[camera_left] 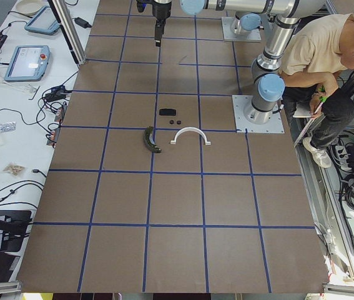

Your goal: Place bearing gear from tray to pile

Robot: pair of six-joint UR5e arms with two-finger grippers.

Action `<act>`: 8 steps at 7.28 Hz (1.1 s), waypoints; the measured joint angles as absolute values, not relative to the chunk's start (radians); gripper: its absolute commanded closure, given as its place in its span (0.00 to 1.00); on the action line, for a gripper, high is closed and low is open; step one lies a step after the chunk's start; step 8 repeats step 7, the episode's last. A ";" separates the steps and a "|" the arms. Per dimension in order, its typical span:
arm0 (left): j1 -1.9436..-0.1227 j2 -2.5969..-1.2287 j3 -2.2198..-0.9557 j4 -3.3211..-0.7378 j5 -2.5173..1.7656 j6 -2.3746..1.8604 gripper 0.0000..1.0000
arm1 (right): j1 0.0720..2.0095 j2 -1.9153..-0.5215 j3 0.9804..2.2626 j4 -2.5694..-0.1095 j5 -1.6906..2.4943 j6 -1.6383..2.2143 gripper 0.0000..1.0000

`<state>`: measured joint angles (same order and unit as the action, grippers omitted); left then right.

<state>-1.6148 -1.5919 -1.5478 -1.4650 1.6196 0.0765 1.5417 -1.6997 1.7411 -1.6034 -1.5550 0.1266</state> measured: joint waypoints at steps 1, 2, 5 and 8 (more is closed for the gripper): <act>-1.618 -1.590 -1.549 -1.476 1.619 0.076 0.00 | 1.542 -1.700 1.741 -1.603 -1.555 0.127 0.00; -1.617 -1.590 -1.537 -1.521 1.617 0.077 0.00 | 1.542 -1.700 1.741 -1.604 -1.555 0.127 0.00; -1.612 -1.589 -1.517 -1.593 1.578 0.046 0.00 | 1.542 -1.700 1.741 -1.603 -1.555 0.127 0.00; -1.609 -1.586 -1.519 -1.597 1.579 0.047 0.00 | 1.542 -1.700 1.741 -1.603 -1.556 0.126 0.00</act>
